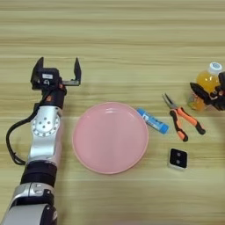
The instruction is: Move the objects on the table
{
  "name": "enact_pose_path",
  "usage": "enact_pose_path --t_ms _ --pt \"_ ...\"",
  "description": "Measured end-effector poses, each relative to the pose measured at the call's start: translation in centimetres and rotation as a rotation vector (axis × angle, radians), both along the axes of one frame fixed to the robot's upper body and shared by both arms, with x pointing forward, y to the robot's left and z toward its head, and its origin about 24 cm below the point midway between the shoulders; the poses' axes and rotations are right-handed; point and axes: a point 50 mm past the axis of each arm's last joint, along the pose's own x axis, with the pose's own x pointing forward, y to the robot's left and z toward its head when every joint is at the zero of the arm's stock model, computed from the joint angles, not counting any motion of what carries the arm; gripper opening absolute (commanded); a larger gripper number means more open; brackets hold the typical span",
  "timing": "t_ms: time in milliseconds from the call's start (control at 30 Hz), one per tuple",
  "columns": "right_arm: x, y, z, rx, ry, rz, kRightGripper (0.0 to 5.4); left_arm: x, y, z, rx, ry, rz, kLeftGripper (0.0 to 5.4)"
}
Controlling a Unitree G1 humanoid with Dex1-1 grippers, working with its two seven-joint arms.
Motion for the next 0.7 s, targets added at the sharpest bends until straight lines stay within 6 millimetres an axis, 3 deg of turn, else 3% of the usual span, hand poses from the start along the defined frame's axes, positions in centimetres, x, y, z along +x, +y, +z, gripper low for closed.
enact_pose_path --t_ms 267,700 --pt "0.0 0.1 0.5 -0.024 -0.024 -0.003 3.48 0.0 -0.1 0.3 0.002 -0.013 -0.004 5.40" --pt "0.4 1.8 4.9 -0.047 -0.190 0.061 3.48 0.0 -0.5 0.7 -0.002 -0.034 -0.004 5.40"
